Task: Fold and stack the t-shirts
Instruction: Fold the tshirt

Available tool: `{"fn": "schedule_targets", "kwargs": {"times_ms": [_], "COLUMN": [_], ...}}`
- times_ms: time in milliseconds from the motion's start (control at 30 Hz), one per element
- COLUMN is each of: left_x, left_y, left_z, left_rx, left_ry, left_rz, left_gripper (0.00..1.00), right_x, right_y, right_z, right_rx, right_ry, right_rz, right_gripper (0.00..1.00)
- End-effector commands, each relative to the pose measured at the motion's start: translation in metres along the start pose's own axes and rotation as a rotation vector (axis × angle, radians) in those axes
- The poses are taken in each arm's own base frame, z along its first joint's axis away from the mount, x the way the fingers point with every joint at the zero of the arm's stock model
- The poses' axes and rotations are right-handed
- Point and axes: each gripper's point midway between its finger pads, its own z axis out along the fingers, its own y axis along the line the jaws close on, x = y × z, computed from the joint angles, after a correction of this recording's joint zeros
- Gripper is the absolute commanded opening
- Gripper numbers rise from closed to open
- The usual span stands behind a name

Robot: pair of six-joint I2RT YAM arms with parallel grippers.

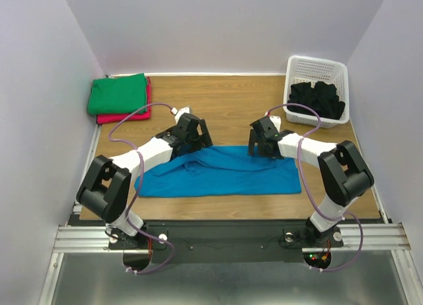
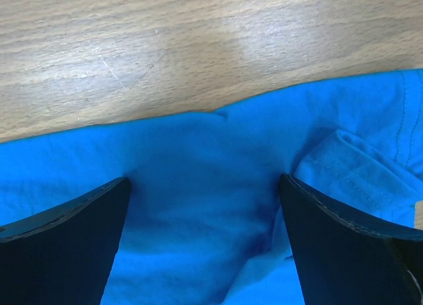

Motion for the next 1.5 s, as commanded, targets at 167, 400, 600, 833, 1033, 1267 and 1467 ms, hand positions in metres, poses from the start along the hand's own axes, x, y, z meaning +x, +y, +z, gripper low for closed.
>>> {"fn": "schedule_targets", "kwargs": {"times_ms": [167,400,600,833,1033,1267,1467], "left_x": [0.049,0.082,0.091,0.081,0.044,-0.002,-0.01], "left_y": [0.017,0.024,0.031,0.035,0.045,0.064,0.095], "left_z": [0.002,-0.025,-0.066,-0.097,-0.091,-0.056,-0.029], "left_rx": [-0.037,-0.032,-0.018,0.019,-0.117,-0.195,-0.235], "left_ry": [0.088,0.145,0.13,0.074,-0.061,-0.104,-0.101], "left_rz": [0.063,0.055,0.01,-0.025,-0.037,-0.122,-0.166], "left_gripper": [0.99,0.96,0.96,0.97,0.99,0.99,0.99], "right_x": [-0.009,-0.007,-0.001,-0.006,-0.001,-0.015,0.001], "right_y": [-0.012,-0.018,-0.036,-0.059,-0.078,-0.063,-0.065], "right_z": [-0.009,-0.009,-0.011,-0.03,-0.049,-0.048,-0.029], "right_rx": [0.036,0.059,0.119,0.199,0.236,0.2,0.25], "right_ry": [-0.069,-0.079,-0.088,-0.126,-0.144,-0.144,-0.087], "right_rz": [0.014,0.014,-0.005,0.006,0.022,0.034,0.013], "right_gripper": [1.0,1.0,1.0,1.0,1.0,1.0,1.0]}}
